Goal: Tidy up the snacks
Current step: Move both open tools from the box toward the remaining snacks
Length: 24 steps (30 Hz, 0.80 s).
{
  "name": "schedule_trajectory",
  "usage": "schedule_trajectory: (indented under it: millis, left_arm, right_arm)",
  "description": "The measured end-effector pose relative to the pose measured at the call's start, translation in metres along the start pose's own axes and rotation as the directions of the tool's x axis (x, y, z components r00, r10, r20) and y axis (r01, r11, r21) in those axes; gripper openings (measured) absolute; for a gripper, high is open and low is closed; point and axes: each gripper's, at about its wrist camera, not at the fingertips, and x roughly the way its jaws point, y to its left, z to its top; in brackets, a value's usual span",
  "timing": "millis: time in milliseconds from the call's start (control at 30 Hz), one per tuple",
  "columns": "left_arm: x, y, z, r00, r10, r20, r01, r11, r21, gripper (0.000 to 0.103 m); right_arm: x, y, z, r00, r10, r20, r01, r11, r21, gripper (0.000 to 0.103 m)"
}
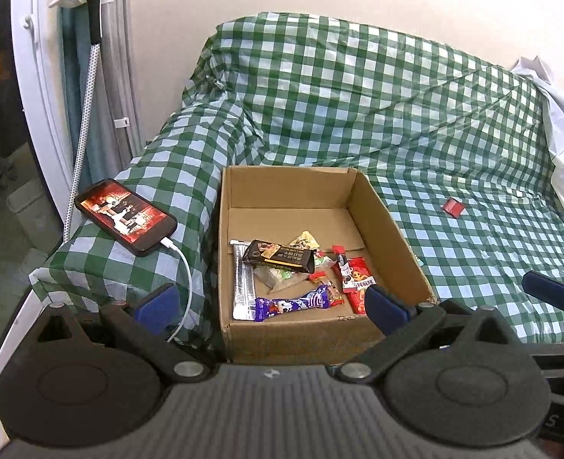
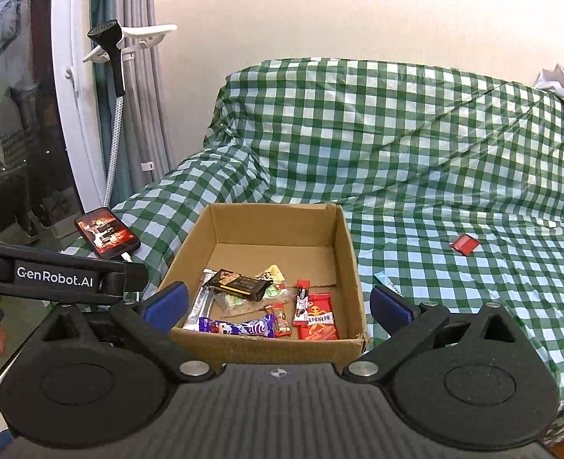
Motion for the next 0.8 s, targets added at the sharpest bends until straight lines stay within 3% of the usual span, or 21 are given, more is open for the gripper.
schedule_trajectory:
  millis: [800]
  left_arm:
    - [0.020,-0.014,0.002,0.998,0.019,-0.053,-0.016,0.998,0.054,0.103]
  right_arm:
    - [0.010,-0.020,-0.009,0.999,0.012,-0.040,-0.009,0.998,0.062,0.102]
